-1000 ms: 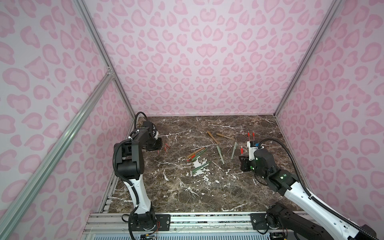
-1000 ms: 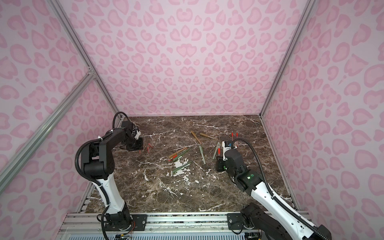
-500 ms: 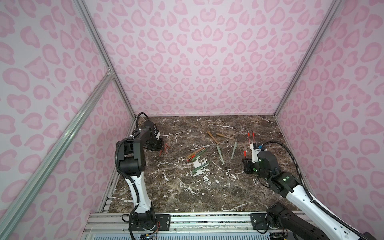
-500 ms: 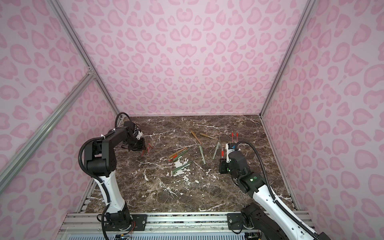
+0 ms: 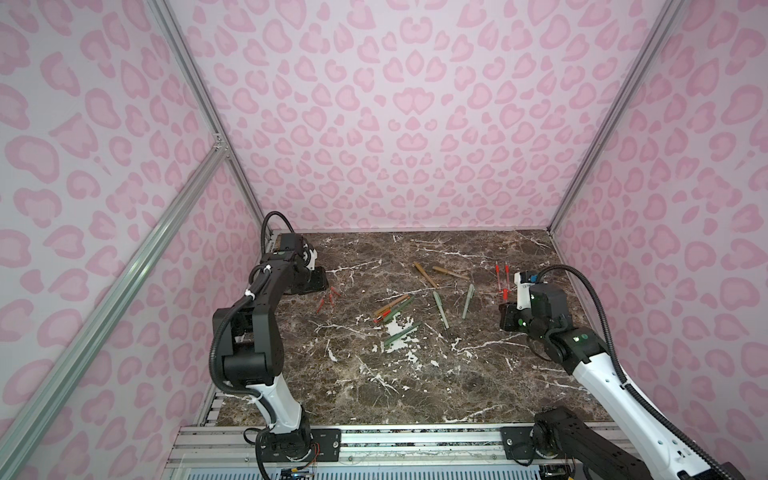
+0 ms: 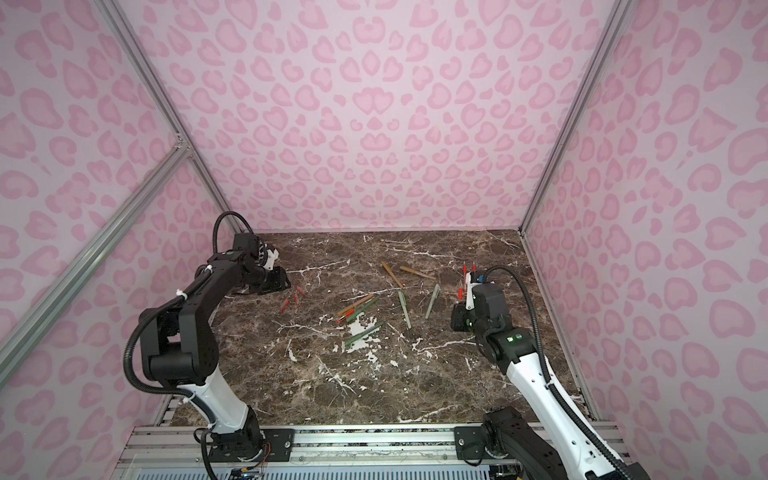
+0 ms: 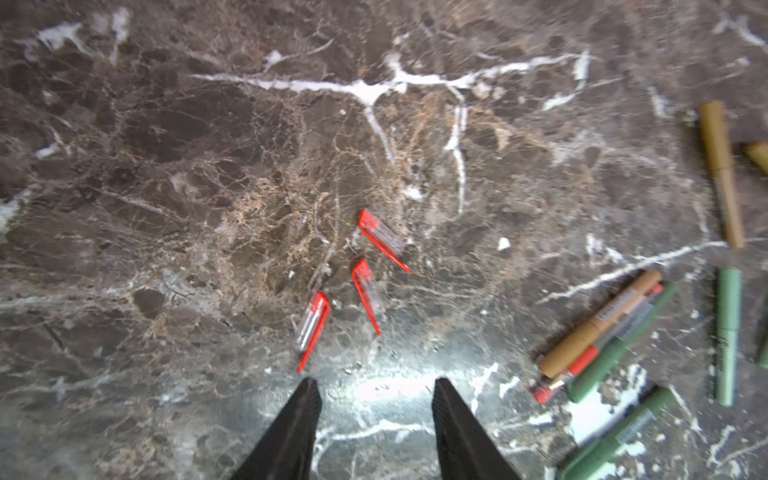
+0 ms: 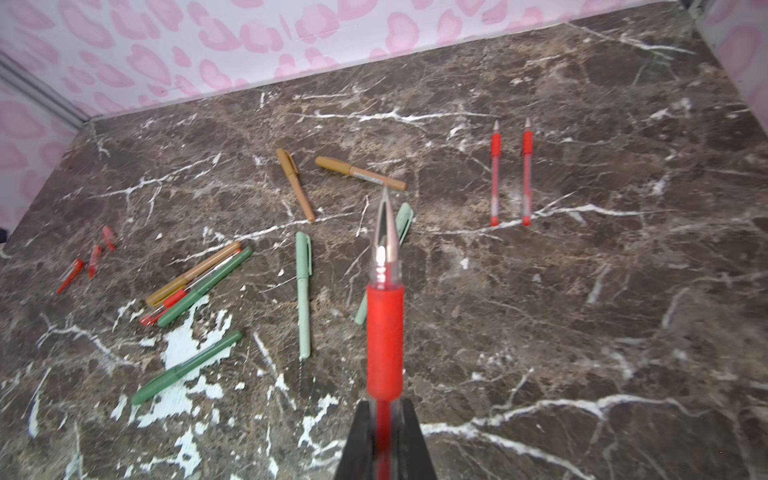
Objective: Open the pen caps
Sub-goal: 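Carry the uncapped red pen with the right gripper beside the two uncapped pens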
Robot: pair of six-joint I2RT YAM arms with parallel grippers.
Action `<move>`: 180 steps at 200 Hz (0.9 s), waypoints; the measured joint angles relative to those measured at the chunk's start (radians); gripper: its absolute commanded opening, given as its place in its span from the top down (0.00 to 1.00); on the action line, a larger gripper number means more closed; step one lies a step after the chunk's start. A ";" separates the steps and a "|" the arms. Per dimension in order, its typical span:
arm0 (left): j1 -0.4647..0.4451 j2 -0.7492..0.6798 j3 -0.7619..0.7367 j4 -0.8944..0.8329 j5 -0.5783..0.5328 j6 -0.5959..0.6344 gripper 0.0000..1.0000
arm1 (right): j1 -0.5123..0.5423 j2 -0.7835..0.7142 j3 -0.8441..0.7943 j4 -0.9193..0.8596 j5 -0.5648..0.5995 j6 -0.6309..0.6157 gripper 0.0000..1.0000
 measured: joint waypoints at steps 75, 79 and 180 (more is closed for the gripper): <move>-0.007 -0.432 -0.302 0.127 0.100 -0.013 0.08 | -0.191 0.363 0.309 -0.042 -0.043 -0.161 1.00; -0.007 -0.448 -0.314 0.130 0.103 -0.013 0.06 | -0.198 0.387 0.330 -0.046 -0.042 -0.166 1.00; -0.002 -0.664 -0.477 0.274 0.170 0.020 0.02 | -0.316 0.868 0.704 -0.085 0.021 -0.262 1.00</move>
